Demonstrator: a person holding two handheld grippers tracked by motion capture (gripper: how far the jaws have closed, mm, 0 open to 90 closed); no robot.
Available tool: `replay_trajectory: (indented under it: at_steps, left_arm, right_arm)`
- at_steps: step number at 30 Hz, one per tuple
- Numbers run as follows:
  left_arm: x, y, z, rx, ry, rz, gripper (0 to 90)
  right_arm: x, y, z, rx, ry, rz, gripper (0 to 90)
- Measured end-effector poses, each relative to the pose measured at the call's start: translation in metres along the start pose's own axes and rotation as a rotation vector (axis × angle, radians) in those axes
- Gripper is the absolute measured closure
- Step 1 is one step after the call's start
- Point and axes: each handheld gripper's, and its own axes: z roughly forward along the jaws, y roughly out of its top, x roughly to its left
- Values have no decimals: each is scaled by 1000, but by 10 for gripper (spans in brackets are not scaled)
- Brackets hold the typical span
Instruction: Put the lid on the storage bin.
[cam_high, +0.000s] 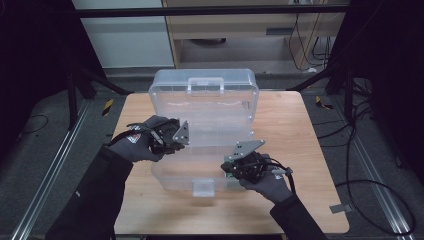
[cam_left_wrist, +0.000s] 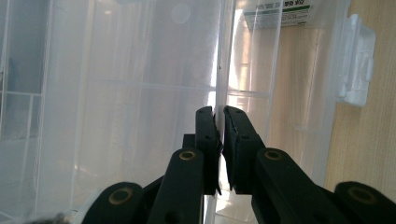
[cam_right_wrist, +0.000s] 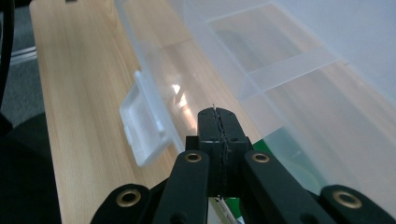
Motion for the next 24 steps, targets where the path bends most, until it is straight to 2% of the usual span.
replay_trajectory:
  at_steps: [3, 8, 9, 13, 14, 16, 17, 19, 20, 21, 24]
  left_arm:
    - [0, 0, 0, 0, -2, -1, 841]
    - [-1, 0, 0, -2, -1, 3, 839]
    - [-1, 0, 0, -3, 0, 3, 838]
    - [-2, -1, 0, -5, -4, -1, 836]
    - [-2, -1, 0, -5, -4, -3, 835]
    - [-2, -1, 1, -5, 1, -3, 835]
    - [-2, -1, 1, -6, -1, -4, 833]
    - [-2, -1, 1, -8, -3, -5, 832]
    - [-2, -1, 1, -9, -5, -11, 830]
    - [-2, -2, 1, -11, -2, -4, 830]
    - [-2, -2, 1, -15, -2, -6, 828]
  right_arm:
    - [-1, 0, -5, -43, 1, 22, 900]
    - [-9, 2, -19, -176, -21, 83, 900]
    - [-11, 3, -24, -214, -39, 104, 900]
    - [-21, 4, -33, -286, -79, 151, 900]
    - [-25, 4, -35, -306, -104, 161, 900]
    - [-33, 4, -39, -335, -141, 195, 900]
    - [-38, 4, -41, -356, -127, 215, 900]
    - [-44, 4, -44, -373, -192, 227, 900]
    - [-49, 3, -47, -398, -170, 258, 900]
    - [-51, 3, -48, -410, -170, 271, 900]
    - [-58, 2, -50, -408, -201, 276, 900]
